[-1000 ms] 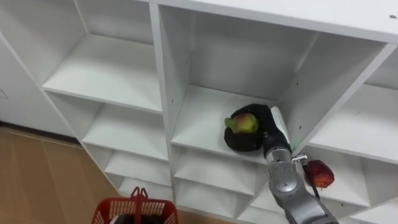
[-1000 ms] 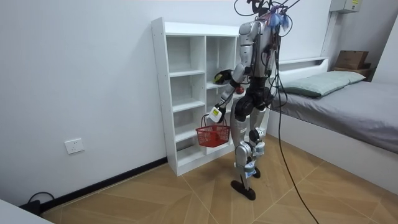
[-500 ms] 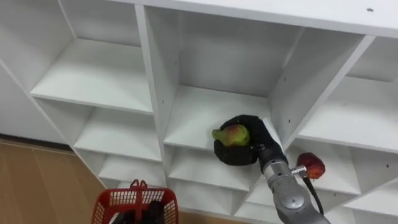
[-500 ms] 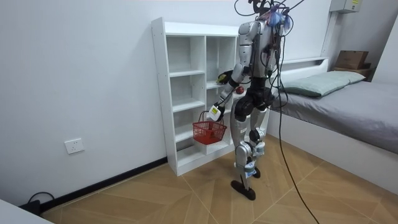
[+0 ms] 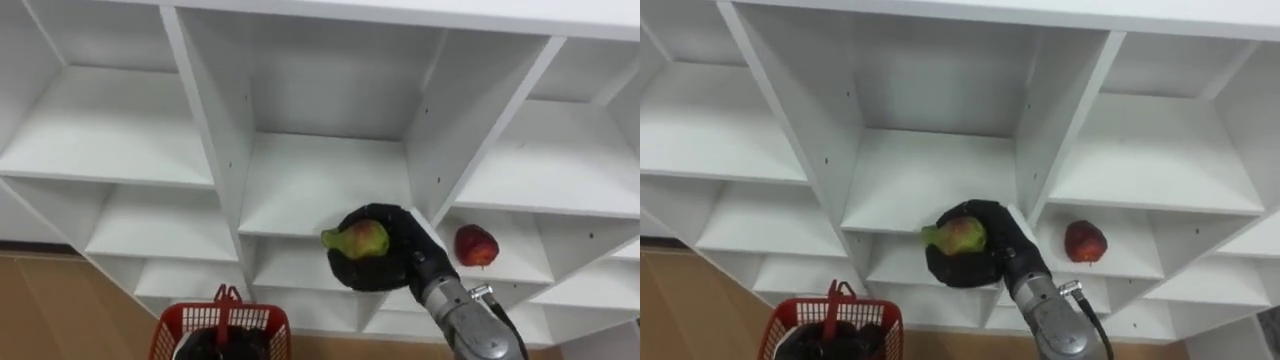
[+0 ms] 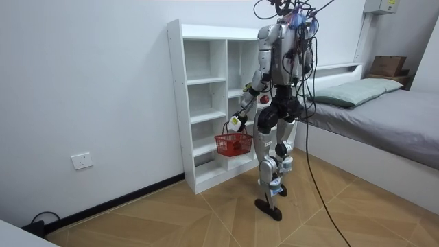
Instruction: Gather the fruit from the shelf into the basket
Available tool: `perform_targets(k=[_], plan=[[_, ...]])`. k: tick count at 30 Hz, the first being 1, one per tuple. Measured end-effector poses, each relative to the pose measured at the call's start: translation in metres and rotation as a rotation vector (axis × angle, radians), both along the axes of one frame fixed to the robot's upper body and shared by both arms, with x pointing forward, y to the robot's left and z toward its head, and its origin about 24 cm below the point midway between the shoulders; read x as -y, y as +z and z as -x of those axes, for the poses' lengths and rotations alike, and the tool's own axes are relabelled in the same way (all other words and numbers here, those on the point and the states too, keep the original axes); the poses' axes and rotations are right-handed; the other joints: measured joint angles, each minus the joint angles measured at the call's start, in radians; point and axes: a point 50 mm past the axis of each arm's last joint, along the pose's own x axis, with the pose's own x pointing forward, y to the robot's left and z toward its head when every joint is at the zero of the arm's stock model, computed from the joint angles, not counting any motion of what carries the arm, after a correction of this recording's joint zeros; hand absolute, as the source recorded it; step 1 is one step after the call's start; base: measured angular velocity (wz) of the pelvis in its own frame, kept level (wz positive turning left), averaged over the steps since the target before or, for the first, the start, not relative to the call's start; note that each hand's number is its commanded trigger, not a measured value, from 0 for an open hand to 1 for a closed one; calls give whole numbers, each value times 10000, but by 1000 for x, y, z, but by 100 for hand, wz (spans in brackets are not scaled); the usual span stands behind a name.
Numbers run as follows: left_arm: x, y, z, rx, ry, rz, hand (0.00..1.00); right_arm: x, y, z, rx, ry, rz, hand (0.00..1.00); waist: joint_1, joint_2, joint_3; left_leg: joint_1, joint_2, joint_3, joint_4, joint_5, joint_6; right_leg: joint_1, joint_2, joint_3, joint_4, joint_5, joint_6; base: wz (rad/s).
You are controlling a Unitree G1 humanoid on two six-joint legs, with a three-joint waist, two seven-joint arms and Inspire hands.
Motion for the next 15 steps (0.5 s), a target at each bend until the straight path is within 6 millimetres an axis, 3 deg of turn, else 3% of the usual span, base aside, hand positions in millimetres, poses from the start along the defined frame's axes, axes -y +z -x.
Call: perform_targets(k=[3,10,15], plan=[[0,1,-3,174,-52,42,100,3,-12,11,-758,73,-36,100,-126,62,59,-105,-17,42,-33,-16,8,-190,15,76,34,15,-13,-11],[2,1,-6,241,-207,162,100,6,-20,18,-1299,208,81,100,-175,72,78,-382,-33,42,16,-17,7,-541,41,215,139,23,-23,-6],[7,1,-11,263,-645,179,100,8,-43,27,-2375,257,328,100,-182,140,91,-580,-42,85,41,-22,16,-707,51,278,75,56,-19,0]])
